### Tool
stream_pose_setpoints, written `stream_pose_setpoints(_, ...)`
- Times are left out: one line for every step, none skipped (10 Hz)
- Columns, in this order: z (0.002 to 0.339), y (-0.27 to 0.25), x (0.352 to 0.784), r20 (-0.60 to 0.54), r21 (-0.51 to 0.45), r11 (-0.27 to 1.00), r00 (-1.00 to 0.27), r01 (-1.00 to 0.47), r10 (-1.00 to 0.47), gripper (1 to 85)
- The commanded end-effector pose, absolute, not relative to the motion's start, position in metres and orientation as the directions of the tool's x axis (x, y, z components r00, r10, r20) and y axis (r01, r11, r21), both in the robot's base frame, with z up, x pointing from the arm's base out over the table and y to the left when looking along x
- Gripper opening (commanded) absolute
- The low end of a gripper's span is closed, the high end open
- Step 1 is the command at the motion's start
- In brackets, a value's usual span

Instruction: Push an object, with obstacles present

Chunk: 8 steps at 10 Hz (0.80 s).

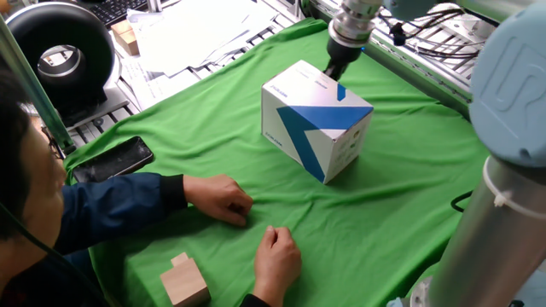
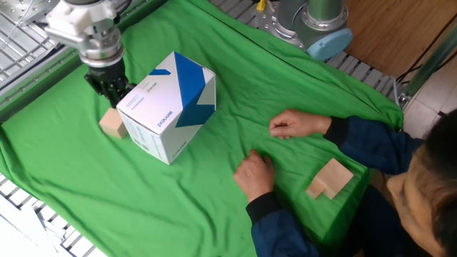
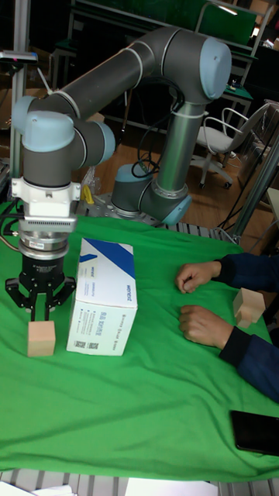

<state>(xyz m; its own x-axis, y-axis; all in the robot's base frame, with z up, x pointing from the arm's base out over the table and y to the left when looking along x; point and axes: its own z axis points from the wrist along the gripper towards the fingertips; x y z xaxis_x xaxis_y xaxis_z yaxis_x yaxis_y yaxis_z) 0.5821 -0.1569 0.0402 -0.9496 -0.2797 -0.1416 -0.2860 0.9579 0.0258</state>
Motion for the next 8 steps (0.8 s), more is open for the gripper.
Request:
stream_pose_setpoints(0.041, -0.151, 0.603, -0.156, 0.008, 0.949, -0.937, -0.317, -0.312, 28.7)
stream_pose_setpoints(0.041, -0.148, 0.609, -0.162, 0.003, 0.946, -0.934, -0.323, -0.319, 28.7)
stream_pose_setpoints(0.041, -0.146, 0.615, -0.160, -0.014, 0.943, -0.930, -0.332, -0.330, 28.7)
stream_pose_setpoints(0.042, -0.144, 0.614, -0.148, -0.011, 0.944, -0.933, -0.329, -0.327, 28.3)
stream_pose_setpoints(0.043, -0.146, 0.611, -0.141, -0.012, 0.944, -0.934, -0.330, -0.328, 27.7)
stream_pose_setpoints(0.045, -0.147, 0.606, -0.137, -0.001, 0.946, -0.937, -0.323, -0.320, 27.7)
stream_pose_setpoints(0.049, -0.151, 0.595, -0.136, 0.009, 0.952, -0.943, -0.307, -0.303, 27.7)
stream_pose_setpoints(0.050, -0.150, 0.591, -0.144, 0.026, 0.958, -0.950, -0.285, -0.279, 27.7)
